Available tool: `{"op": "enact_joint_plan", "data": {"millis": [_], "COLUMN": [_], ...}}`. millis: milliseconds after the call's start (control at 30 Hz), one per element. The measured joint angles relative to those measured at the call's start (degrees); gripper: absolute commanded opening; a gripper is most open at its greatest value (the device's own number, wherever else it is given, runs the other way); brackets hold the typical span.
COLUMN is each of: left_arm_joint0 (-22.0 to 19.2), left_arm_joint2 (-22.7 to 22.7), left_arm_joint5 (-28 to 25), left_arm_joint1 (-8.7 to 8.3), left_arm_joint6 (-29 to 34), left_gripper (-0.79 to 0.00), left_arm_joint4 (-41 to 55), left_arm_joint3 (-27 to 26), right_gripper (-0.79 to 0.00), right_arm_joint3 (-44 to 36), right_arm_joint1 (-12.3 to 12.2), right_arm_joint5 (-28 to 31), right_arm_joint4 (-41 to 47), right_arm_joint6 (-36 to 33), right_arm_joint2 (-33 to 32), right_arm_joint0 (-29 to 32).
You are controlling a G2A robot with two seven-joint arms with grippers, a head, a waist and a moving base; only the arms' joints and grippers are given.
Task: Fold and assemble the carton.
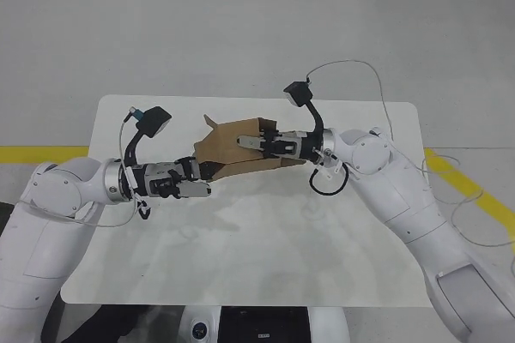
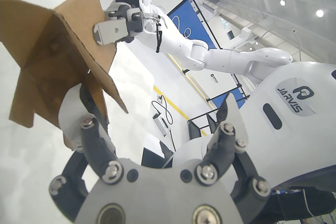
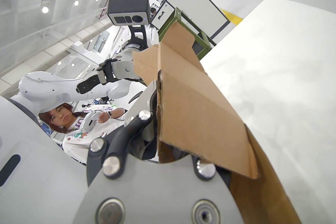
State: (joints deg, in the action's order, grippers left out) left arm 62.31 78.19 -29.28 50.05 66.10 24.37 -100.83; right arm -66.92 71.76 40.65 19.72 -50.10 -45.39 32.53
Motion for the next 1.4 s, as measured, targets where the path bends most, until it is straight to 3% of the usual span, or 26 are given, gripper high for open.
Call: {"op": "enact_joint_plan", "data": {"millis": [733,1400], "left_arm_joint0": [0.05,-0.88], "left_arm_joint2": [-1.85,-1.93], "left_arm_joint5": [0.4,0.57], "left_arm_joint1": [0.16,0.3], "left_arm_joint6": [1.72,0.13], "left_gripper": [0.0,0.0], "left_arm_joint4": [1.28,0.02], "left_arm_joint3": [-0.98,0.37], "right_gripper": [-0.785,-0.785], "right_arm_joint3": [-1.37,-2.35], "right_arm_joint1": [1.78,3.79], "right_arm_joint5": [2.24,2.76], "right_arm_joint4": [-7.38,-5.47], "right_arm_joint6": [10.72,9.19], "right_arm_joint2": [-1.25,0.74], "right_arm_joint0": [0.51,1.39]}}
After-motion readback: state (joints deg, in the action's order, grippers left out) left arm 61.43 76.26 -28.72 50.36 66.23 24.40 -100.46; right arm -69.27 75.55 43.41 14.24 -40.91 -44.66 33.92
